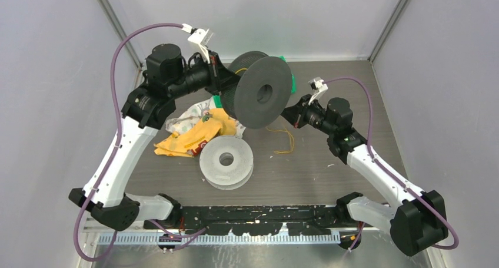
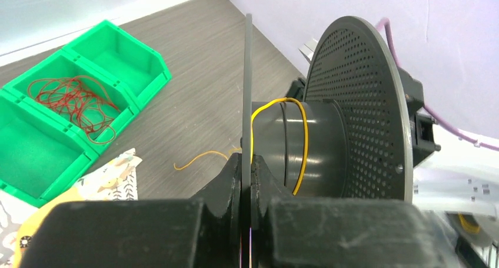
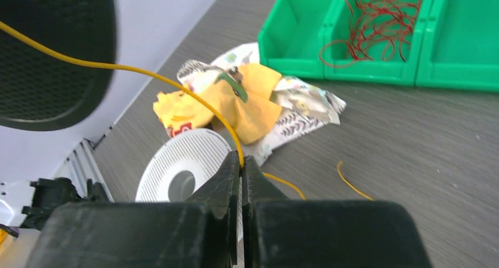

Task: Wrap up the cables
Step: Wrap the cable around the cable reel.

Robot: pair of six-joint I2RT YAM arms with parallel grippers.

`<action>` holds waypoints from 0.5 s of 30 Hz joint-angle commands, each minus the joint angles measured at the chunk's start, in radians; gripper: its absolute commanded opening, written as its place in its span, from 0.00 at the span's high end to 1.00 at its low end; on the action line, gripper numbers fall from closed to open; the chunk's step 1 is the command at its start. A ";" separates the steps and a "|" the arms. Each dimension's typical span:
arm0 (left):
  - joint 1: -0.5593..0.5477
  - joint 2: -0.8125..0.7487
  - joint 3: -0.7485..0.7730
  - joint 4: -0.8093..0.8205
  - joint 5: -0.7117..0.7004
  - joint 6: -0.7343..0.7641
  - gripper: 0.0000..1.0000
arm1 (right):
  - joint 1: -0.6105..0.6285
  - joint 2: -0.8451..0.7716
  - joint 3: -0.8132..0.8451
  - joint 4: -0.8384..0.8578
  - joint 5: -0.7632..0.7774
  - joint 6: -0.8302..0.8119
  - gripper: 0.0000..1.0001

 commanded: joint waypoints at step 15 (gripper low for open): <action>-0.021 -0.156 -0.348 0.501 -0.534 -0.388 0.99 | 0.264 0.111 -0.014 0.380 0.123 0.155 0.91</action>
